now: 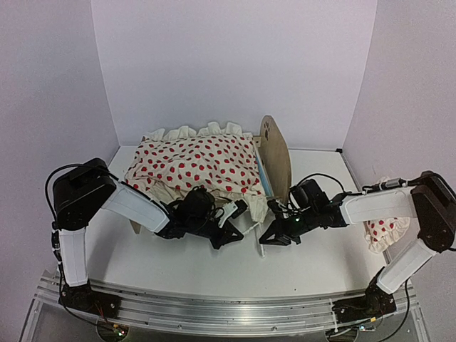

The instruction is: Set up the pet bed

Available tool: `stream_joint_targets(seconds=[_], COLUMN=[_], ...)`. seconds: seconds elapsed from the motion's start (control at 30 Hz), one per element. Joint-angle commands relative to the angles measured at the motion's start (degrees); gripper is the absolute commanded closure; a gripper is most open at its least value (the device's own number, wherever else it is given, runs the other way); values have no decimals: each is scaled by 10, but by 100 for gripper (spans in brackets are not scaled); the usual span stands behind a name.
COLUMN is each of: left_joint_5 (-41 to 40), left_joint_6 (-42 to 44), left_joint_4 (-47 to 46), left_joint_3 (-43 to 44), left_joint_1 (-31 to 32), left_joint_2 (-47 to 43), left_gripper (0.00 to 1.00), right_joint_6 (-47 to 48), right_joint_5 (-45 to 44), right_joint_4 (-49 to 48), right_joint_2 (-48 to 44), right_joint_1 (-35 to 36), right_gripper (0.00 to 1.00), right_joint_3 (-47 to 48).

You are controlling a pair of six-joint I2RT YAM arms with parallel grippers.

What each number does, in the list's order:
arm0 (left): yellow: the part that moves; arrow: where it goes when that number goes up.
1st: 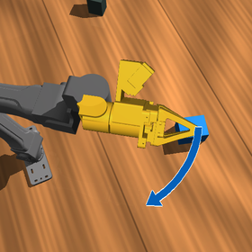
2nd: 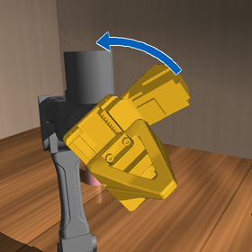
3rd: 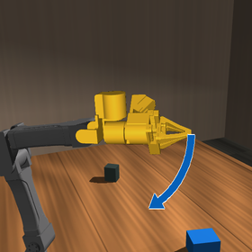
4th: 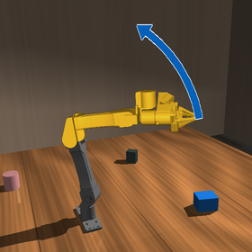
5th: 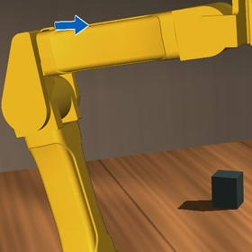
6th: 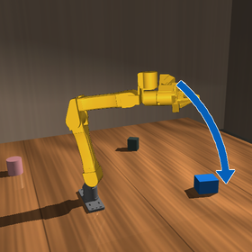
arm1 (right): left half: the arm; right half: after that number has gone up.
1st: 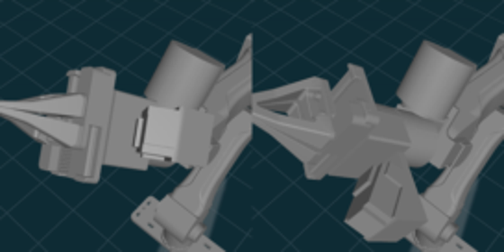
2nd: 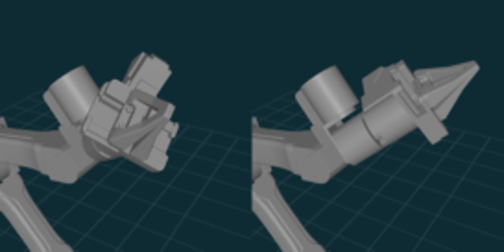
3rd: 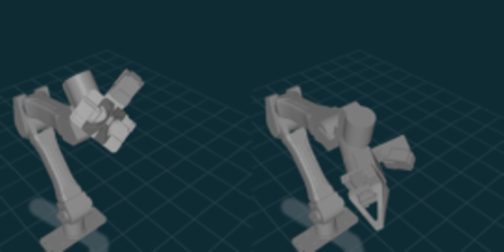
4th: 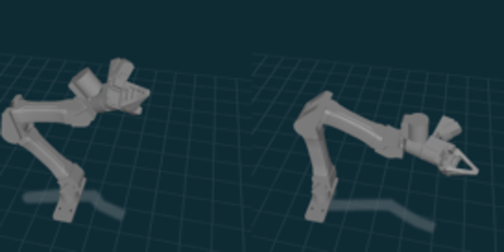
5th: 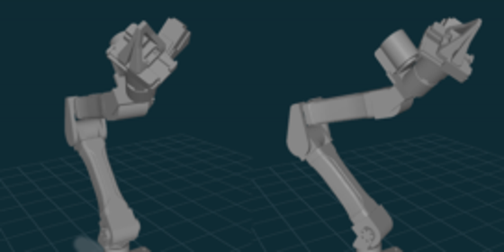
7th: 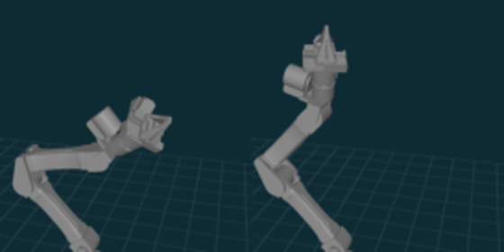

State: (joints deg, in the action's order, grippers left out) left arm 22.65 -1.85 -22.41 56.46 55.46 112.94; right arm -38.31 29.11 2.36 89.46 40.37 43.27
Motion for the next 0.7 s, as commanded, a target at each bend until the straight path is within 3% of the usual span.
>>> stream_joint_targets(seconds=[0.0, 0.3, 0.5, 0.67], left_joint_5=[25, 18, -2, 1], left_joint_6=[-12, -23, -1, 0], left_joint_4=[24, 18, 20, 22], left_joint_3=[-2, 20, 28, 29], left_joint_1=[17, 36, 36, 34], left_joint_2=[21, 37, 32, 26], left_gripper=[100, 100, 100, 100], right_joint_6=[-64, -103, -67, -39], right_joint_5=[5, -183, -248, -323], right_joint_4=[71, 92, 98, 185], right_joint_2=[12, 50, 110, 55], right_joint_1=[-5, 2, 8, 8], right_gripper=[100, 99, 85, 73], right_joint_3=[17, 28, 51, 45])
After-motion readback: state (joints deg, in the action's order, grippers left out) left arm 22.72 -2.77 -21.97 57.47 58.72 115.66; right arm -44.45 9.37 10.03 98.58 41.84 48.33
